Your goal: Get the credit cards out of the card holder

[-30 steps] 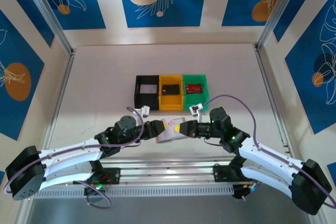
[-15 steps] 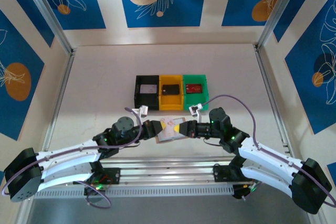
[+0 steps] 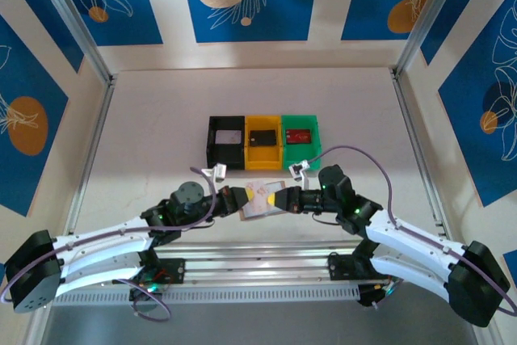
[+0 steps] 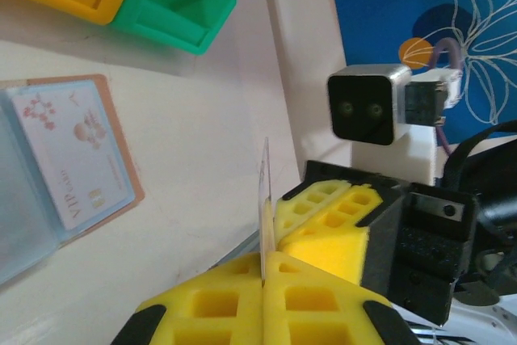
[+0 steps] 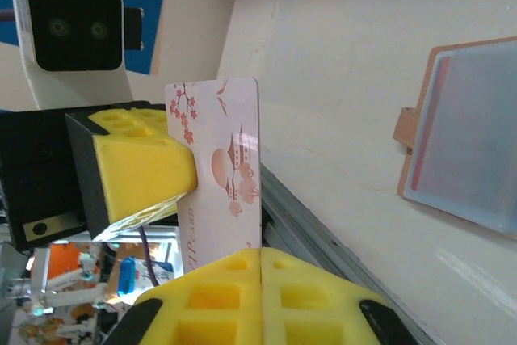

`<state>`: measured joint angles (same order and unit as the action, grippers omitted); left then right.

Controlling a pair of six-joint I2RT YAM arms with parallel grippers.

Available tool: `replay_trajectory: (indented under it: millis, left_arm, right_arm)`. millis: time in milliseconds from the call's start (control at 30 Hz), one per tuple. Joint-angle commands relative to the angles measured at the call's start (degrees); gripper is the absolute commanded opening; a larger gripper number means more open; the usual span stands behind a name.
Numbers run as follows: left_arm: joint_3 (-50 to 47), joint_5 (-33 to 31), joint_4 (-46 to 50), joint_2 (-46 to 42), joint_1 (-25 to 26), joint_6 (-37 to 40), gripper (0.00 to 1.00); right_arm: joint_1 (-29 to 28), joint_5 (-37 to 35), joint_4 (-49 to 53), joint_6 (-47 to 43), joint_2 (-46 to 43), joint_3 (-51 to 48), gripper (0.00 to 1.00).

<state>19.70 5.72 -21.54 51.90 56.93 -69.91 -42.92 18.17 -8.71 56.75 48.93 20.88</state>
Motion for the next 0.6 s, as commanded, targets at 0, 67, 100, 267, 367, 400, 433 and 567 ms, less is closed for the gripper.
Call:
replay_trajectory:
  millis: [0,67,100,267,367,400,433,567]
  left_arm:
    - [3.1,-0.4,11.8,-3.1,-0.3,3.2,0.00]
    - [5.8,1.5,21.4,-4.5,-1.3,6.1,0.00]
    - [6.8,2.3,25.5,-5.0,-1.8,7.4,0.00]
    - [12.0,10.9,42.3,-5.5,-6.5,15.0,0.00]
    - [15.6,16.9,49.4,-2.5,-7.9,20.5,0.00]
    - [16.9,18.9,51.4,-1.0,-7.9,22.4,0.00]
    - [18.1,21.0,53.3,0.6,-7.9,24.2,0.00]
    - [21.5,26.2,58.7,3.8,-7.9,29.7,0.00]
  right_arm:
    - [0.0,-0.9,10.3,-7.4,-1.2,4.4,0.24]
    - [0.8,-1.2,14.7,-10.8,-1.6,6.3,0.35]
    - [1.4,-1.1,16.2,-12.0,-1.7,6.7,0.38]
    - [5.1,3.2,18.6,-16.1,-1.0,7.9,0.43]
    - [5.8,6.6,17.9,-18.3,0.6,8.7,0.43]
    - [5.7,8.1,17.4,-19.1,1.5,8.9,0.43]
    - [5.6,9.3,17.0,-19.9,2.4,9.2,0.43]
    - [4.5,13.5,14.6,-22.8,5.7,9.8,0.42]
